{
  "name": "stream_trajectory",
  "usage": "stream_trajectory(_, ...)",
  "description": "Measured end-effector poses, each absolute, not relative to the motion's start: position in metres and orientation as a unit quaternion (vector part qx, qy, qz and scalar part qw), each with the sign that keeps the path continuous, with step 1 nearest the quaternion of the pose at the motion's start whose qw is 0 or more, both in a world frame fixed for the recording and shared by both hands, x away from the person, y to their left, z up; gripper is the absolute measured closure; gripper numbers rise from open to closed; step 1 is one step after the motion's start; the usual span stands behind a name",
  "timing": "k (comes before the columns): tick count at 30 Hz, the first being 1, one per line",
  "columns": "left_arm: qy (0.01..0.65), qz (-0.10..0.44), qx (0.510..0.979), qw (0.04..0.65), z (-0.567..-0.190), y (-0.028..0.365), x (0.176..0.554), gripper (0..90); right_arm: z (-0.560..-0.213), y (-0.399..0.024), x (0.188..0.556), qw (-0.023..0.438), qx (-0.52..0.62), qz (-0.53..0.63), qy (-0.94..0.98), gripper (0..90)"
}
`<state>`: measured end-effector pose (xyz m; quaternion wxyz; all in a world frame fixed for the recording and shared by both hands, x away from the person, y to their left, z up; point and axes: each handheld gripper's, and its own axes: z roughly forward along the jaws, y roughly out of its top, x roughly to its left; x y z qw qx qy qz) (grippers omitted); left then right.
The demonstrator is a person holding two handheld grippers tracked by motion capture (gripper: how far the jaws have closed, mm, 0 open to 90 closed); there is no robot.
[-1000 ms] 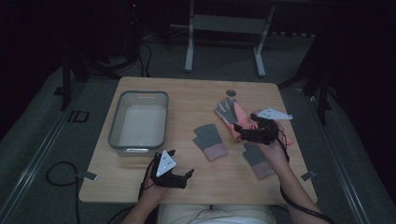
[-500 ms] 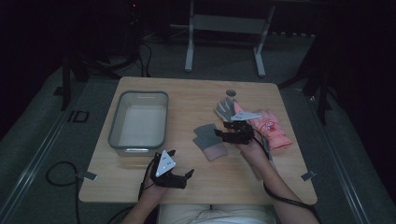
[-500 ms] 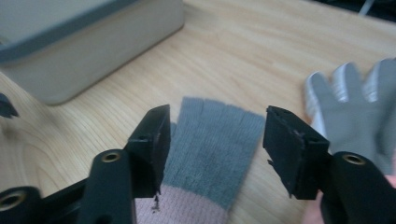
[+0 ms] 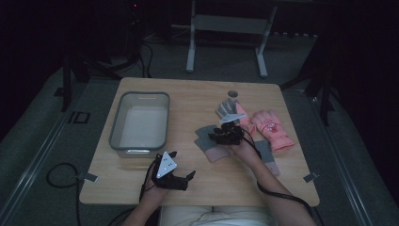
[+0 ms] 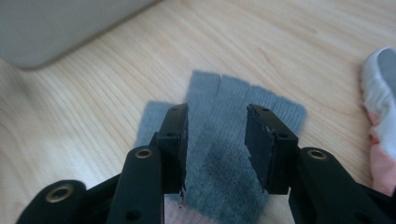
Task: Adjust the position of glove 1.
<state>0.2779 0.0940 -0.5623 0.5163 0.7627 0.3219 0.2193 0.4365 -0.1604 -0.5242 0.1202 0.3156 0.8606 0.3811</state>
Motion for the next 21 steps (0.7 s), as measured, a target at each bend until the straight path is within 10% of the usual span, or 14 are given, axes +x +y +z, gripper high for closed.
stream_trajectory(12, 0.322, 0.220, 0.763, 0.515, -0.562, 0.094, 0.278, 0.6, -0.548, -0.154, 0.447, 0.115, 0.308, 0.351, 0.877, 61.7)
stream_trajectory(21, 0.322, 0.220, 0.764, 0.514, -0.562, 0.094, 0.278, 0.6, -0.549, -0.147, 0.442, 0.134, 0.319, 0.344, 0.873, 84.1)
